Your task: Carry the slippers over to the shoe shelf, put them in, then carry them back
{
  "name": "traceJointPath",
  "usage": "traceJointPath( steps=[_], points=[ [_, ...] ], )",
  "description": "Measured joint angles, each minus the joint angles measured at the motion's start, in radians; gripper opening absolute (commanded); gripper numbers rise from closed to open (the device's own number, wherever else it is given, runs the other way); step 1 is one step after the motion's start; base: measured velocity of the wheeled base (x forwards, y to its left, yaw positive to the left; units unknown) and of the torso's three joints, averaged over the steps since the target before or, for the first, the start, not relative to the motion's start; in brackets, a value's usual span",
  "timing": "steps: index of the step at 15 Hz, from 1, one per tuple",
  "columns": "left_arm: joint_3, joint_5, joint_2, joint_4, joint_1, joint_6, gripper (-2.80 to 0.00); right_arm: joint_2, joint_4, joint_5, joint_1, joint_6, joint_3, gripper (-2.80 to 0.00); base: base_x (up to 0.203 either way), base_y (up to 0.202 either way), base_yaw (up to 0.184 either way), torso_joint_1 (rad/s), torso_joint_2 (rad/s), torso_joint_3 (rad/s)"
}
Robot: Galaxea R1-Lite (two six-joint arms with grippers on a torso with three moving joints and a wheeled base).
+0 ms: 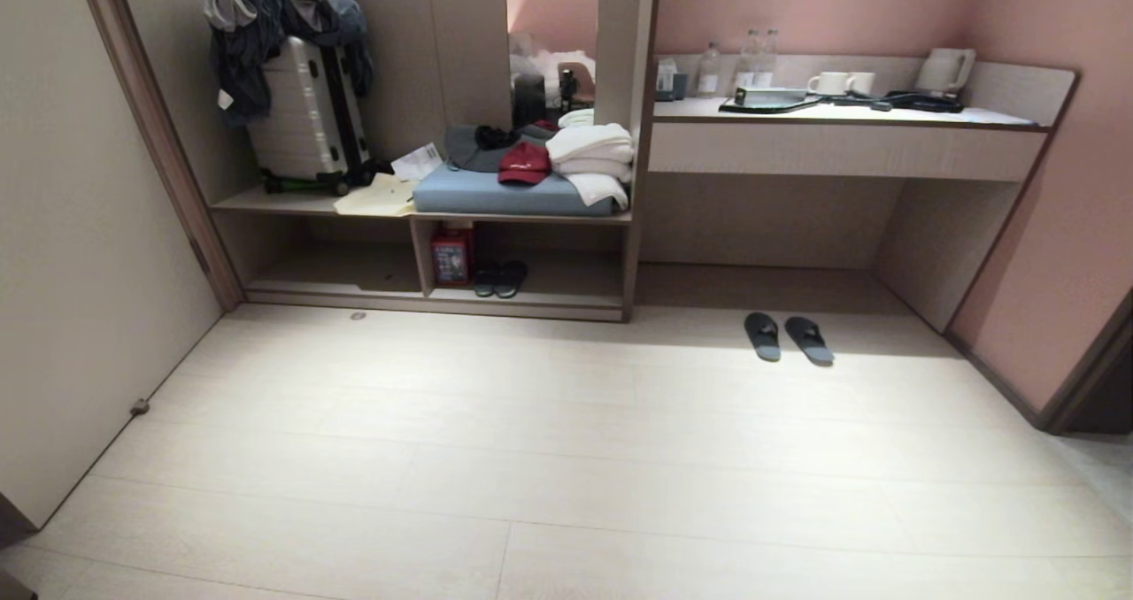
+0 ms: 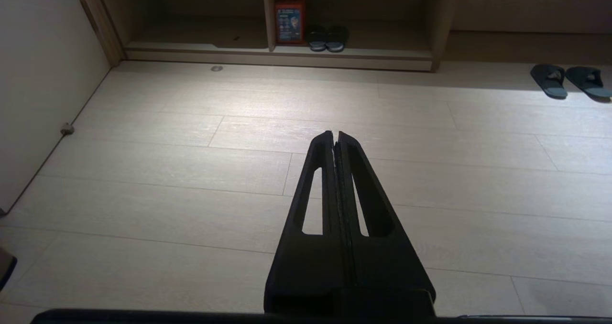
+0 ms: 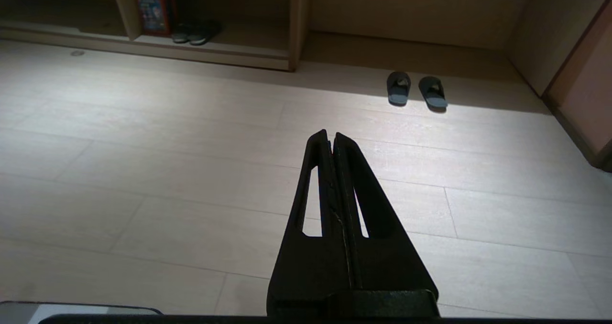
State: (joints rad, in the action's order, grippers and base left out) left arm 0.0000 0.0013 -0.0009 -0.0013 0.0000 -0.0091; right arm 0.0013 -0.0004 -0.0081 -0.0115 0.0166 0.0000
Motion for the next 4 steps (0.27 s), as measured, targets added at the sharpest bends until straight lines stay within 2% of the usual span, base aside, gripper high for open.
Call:
traceJointPath(
  steps=[4],
  points=[
    [0.0, 0.0, 0.0, 0.0, 0.0, 0.0, -2.8, 0.0, 0.0, -0.006, -0.001, -0.034, 0.0, -2.8, 0.0, 0.0, 0.0, 0.0, 0.0, 0.0]
  ],
)
